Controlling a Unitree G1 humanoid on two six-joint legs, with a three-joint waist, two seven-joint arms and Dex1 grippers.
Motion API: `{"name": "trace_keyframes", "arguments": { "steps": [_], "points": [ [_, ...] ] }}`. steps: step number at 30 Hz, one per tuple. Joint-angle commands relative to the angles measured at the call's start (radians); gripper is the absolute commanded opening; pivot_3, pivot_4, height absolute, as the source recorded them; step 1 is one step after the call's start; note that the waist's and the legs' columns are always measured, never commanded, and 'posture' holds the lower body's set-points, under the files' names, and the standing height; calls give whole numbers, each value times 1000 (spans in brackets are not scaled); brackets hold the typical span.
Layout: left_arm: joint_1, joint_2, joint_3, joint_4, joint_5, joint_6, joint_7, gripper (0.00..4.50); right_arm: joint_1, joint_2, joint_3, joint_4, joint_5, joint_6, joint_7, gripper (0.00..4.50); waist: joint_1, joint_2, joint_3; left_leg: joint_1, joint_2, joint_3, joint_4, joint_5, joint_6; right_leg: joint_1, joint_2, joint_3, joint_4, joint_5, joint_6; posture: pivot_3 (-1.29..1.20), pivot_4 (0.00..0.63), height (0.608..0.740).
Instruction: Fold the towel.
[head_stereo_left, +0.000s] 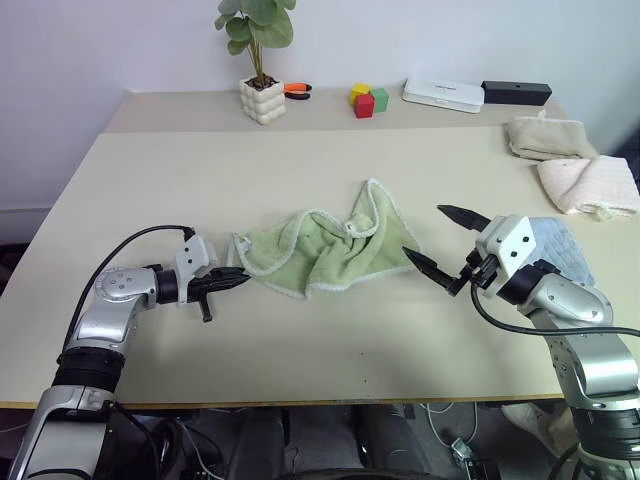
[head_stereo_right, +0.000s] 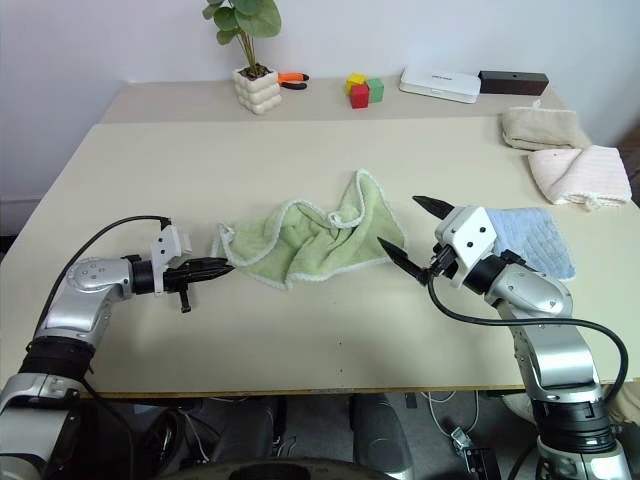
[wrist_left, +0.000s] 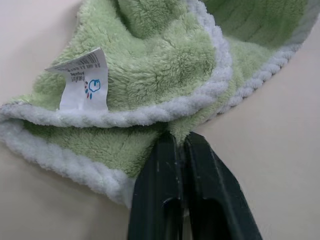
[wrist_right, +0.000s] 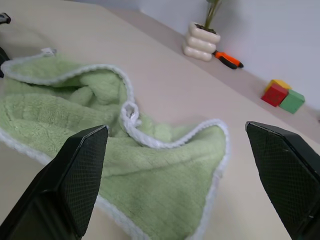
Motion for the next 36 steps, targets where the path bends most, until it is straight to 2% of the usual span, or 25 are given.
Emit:
{"name": "trace_keyframes", "arguments": {
  "steps": [1, 5, 9, 13, 24, 31, 34, 36],
  "points": [
    [19, 19, 21, -5, -17, 69, -1, 53, -6, -18, -6, 15, -54, -67, 5, 4500, -2, 0, 0, 0, 0, 0, 0, 0, 0, 0, 0, 0, 0, 0, 0, 0, 150, 740],
    [10, 18, 120, -68, -135, 144, -1, 53, -37, -158, 77, 224, -344, -379, 15, 4500, -9, -1, 1, 0, 0, 0, 0, 0, 0, 0, 0, 0, 0, 0, 0, 0, 150, 740],
    [10, -5, 170, -93, -152, 130, 55, 53, -102, -209, 133, 346, -413, -536, 40, 4500, -18, -2, 2, -1, 0, 0, 0, 0, 0, -1, 0, 0, 0, 0, 0, 0, 150, 740],
    [32, -10, 174, -156, -177, 179, 66, 53, -120, -197, 205, 410, -461, -620, 60, 4500, -21, -3, 2, -1, 0, 0, 0, 0, 0, -1, 0, 0, 0, 0, 0, 0, 150, 740],
    [60, -4, 177, -204, -172, 188, 81, 53, -195, -114, 292, 525, -543, -522, 34, 4500, -22, -3, 2, -1, 0, 0, 0, 0, 0, -1, 0, 0, 0, 0, 0, 0, 150, 740],
    [67, -6, 166, -240, -165, 204, 86, 53, -257, -60, 351, 607, -611, -484, 3, 4500, -34, -13, -3, 6, 1, 0, 0, 0, 0, 5, 0, 0, 0, -1, -3, 0, 150, 740],
    [63, -5, 166, -249, -169, 216, 88, 0, -285, -28, 373, 636, -626, -455, -5, 3671, -46, -17, -5, 6, 1, 0, 0, 0, 0, 5, 1, 0, 0, -1, -5, 0, 150, 740],
    [61, -3, 168, -250, -170, 222, 86, 0, -312, -4, 381, 663, -655, -442, -48, 2705, -49, -18, -6, 6, 1, 0, 0, 0, 0, 5, 1, 0, 0, 0, -5, 0, 150, 740]
  ]
}}
